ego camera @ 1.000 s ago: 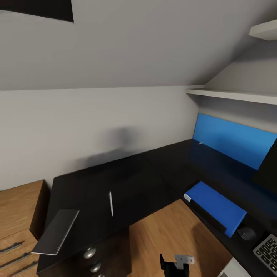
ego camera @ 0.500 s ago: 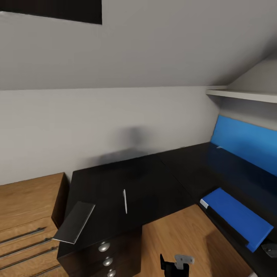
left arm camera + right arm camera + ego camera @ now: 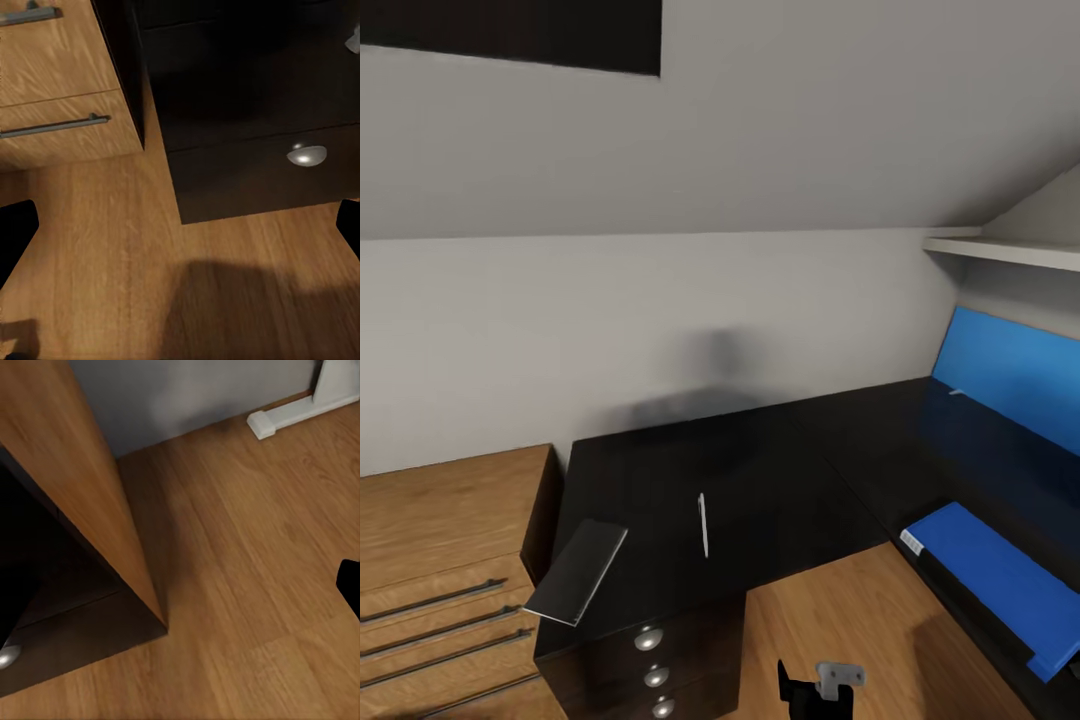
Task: In the bedroom, organize the workspace by keeping the computer under the desk, ensuring the monitor is on the desk, placing the keyboard on the desk next to the monitor, placing the mouse on the desk next to the keyboard, moving the folder from the swivel chair onto the desk next to the mouse, stacking the notebook on top of the folder with the pen on top of the notebook, and positioning the swivel chair next to the desk.
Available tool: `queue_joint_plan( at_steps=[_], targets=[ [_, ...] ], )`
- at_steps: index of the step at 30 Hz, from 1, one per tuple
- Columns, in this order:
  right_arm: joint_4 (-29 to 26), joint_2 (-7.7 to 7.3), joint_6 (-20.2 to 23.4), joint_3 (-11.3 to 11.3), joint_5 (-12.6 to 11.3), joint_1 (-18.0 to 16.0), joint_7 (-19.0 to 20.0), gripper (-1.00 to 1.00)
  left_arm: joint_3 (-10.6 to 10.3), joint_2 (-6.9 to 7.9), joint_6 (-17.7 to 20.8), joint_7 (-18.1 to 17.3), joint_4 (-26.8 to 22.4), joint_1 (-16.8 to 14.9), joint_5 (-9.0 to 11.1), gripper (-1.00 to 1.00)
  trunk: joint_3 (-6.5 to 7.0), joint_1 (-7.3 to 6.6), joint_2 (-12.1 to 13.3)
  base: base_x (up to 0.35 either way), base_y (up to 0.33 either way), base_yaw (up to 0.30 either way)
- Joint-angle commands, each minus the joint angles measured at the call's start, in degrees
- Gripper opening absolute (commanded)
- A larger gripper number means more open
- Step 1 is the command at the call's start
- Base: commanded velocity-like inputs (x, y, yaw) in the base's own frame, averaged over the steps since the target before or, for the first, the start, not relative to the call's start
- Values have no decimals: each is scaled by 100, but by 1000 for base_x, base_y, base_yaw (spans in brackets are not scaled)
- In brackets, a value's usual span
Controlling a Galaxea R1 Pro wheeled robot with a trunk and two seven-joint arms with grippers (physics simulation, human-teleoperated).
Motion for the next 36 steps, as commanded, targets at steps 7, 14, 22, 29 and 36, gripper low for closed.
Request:
queue_joint_plan(
  at_steps=[7, 14, 22, 29, 36],
  targets=[
    [18, -14, -21, 56, -25, -3, 8, 100, 13, -1, -10, 54, 2, -3, -62, 100, 120, -154, 279, 0, 0, 8],
    [23, -19, -23, 63, -15, -5, 10, 100, 13, -1, -10, 54, 1, -3, -64, 100, 192, -242, 439, 0, 0, 0],
    [23, -19, -23, 66, -12, -4, 11, 100, 13, -1, -10, 54, 1, -2, -66, 100, 192, -242, 439, 0, 0, 0],
    [23, -19, -24, 66, -10, -6, 12, 100, 13, -1, -10, 54, 2, -1, -66, 100, 192, -242, 439, 0, 0, 0],
    [23, -19, -24, 67, -11, -4, 11, 100, 13, -1, -10, 54, 1, -4, -70, 100, 192, -242, 439, 0, 0, 0]
  ],
)
